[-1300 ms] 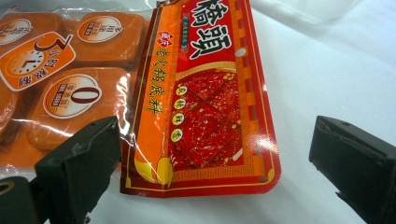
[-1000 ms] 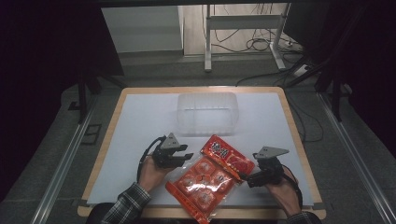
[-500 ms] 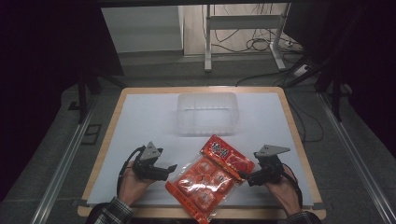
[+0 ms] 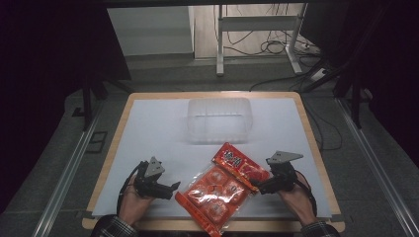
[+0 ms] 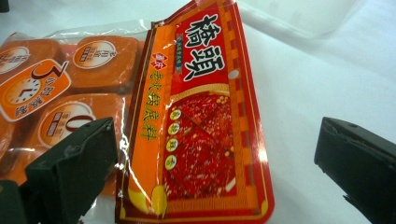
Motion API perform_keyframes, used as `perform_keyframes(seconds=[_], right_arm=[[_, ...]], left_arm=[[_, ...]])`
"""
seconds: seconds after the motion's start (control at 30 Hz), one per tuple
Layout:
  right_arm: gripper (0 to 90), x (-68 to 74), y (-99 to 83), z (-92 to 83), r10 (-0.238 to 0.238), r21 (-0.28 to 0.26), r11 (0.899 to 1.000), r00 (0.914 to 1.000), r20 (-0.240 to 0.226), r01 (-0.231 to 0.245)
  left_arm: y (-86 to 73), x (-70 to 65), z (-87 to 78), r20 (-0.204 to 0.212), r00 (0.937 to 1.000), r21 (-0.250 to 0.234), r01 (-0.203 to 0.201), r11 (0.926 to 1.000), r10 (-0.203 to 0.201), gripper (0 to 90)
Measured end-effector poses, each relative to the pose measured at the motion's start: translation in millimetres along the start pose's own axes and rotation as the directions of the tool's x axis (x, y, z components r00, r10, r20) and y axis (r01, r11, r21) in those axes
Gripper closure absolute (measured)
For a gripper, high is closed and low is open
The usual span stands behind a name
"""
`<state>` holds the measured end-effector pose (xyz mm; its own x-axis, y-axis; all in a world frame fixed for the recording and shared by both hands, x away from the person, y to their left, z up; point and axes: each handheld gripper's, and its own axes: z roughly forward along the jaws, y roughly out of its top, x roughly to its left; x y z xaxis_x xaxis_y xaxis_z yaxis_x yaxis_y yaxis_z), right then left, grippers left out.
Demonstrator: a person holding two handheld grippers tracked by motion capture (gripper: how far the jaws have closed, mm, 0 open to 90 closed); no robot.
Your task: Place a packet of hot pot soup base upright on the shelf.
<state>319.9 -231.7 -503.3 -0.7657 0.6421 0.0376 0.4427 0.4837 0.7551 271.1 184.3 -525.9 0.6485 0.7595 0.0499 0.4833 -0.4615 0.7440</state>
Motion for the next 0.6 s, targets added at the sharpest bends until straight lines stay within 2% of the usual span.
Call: perform_keyframes(seconds=[0.1,0.23,0.37,0.47,0.5,0.53,0.6], right_arm=[[0.0,1.4,3.3,5.4,-0.017,0.018,1.000,0.9997,0.016,0.017],[0.0,2.4,6.5,12.8,-0.033,0.042,0.999,0.9994,0.005,0.033],[0.0,1.6,9.2,17.6,-0.008,0.051,0.999,0.9999,-0.010,0.009],[0.3,-2.0,10.0,22.6,0.016,0.064,0.998,0.9990,-0.043,-0.013],[3.8,-4.2,10.6,27.3,0.016,0.098,0.995,0.9982,-0.057,-0.010],[3.8,-4.2,10.6,27.3,0.016,0.098,0.995,0.9982,-0.057,-0.010],[9.5,-5.8,11.4,32.0,0.007,0.130,0.992,0.9975,-0.071,0.002]], left_arm=[[-0.4,0.4,0.7,-0.014,0.9999,0.006,-0.003,1.0000,0.003,1.8],[-0.4,0.4,0.8,-0.012,0.9999,0.009,-0.005,0.9999,0.005,1.9],[-0.4,-0.3,1.7,-0.012,0.9998,0.015,-0.015,0.9998,0.015,2.0],[-0.1,-0.8,2.3,-0.011,0.9997,0.018,-0.019,0.9996,0.020,2.1],[-0.1,-1.0,2.5,-0.011,0.9997,0.019,-0.020,0.9996,0.021,2.1],[-0.1,-1.1,2.8,-0.011,0.9997,0.021,-0.022,0.9995,0.023,2.1],[0.0,-1.5,3.4,-0.012,0.9996,0.024,-0.027,0.9994,0.027,2.2]])
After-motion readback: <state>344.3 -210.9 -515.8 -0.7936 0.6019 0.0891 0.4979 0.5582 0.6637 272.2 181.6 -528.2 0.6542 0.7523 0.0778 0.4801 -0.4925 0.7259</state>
